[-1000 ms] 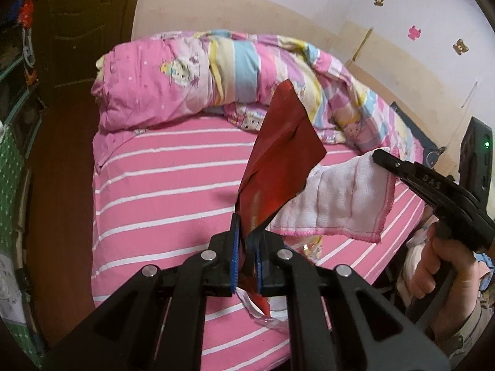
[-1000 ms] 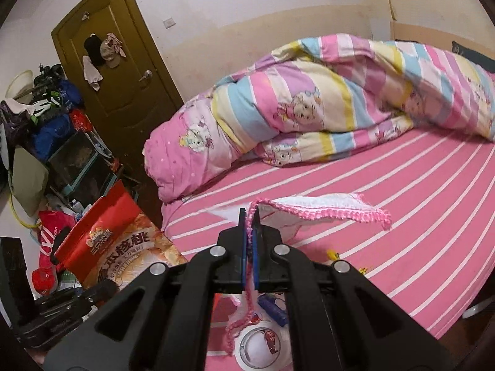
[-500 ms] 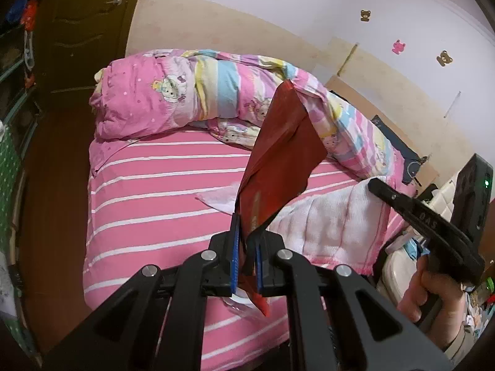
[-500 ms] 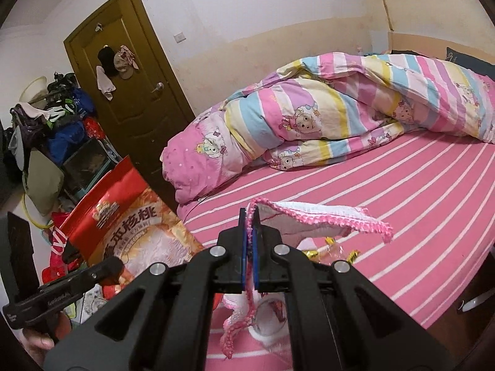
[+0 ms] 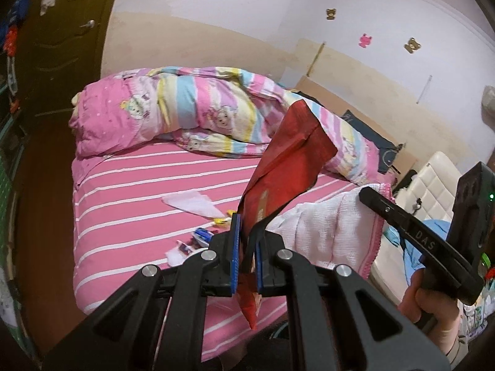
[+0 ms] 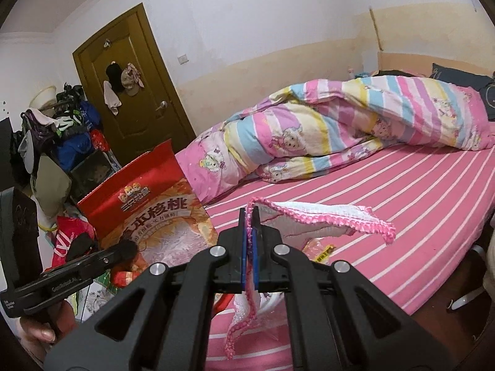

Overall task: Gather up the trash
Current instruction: 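Carry the red bag and white cloth with both grippers over the trash bin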

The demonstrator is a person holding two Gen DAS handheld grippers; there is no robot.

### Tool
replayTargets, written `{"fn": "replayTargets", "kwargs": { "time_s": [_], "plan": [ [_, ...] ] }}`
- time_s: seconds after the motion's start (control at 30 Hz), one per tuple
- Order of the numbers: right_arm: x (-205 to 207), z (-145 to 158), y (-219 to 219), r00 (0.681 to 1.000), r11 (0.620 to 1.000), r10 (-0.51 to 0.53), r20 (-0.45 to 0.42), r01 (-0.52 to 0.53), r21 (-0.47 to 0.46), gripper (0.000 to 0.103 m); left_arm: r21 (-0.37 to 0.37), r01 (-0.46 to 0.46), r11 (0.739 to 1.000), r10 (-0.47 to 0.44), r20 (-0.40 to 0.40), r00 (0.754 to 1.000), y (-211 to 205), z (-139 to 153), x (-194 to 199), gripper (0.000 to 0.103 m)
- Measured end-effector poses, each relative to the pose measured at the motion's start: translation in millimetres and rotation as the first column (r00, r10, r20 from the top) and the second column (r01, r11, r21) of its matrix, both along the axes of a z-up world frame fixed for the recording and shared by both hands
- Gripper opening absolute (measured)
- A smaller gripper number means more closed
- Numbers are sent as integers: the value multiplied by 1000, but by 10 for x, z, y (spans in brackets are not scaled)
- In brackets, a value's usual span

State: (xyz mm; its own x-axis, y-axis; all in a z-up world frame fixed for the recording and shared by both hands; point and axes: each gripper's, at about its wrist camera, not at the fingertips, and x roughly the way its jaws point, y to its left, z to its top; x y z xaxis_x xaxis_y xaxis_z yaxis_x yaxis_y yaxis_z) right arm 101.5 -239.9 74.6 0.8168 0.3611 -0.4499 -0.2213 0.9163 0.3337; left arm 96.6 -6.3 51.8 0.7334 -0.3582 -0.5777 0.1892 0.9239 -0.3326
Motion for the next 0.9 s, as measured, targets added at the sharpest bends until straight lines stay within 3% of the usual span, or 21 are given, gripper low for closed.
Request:
{"fn": "replayTargets", "kwargs": {
  "time_s": [0.23,0.47,0.67,0.9],
  "plan": [
    [-385,-5,-422,998,998,-65,20,65,23,3,1,74,997,-74,3,997,-398,-9,-169,8],
    [-766,-236,-940,989,987,-150,-1,150,54,3,3,179,984,-178,-35,983,-918,-191,-234,8],
    [-1068,-615,-1463,972,967,-229,-58,234,99,3,-16,277,961,-277,-92,956,-1426,-519,-244,8],
    [-1421,-1347,-2039,923,927,-333,-190,357,110,3,-33,376,926,-375,-194,906,-2068,-1131,-247,8]
  ]
}}
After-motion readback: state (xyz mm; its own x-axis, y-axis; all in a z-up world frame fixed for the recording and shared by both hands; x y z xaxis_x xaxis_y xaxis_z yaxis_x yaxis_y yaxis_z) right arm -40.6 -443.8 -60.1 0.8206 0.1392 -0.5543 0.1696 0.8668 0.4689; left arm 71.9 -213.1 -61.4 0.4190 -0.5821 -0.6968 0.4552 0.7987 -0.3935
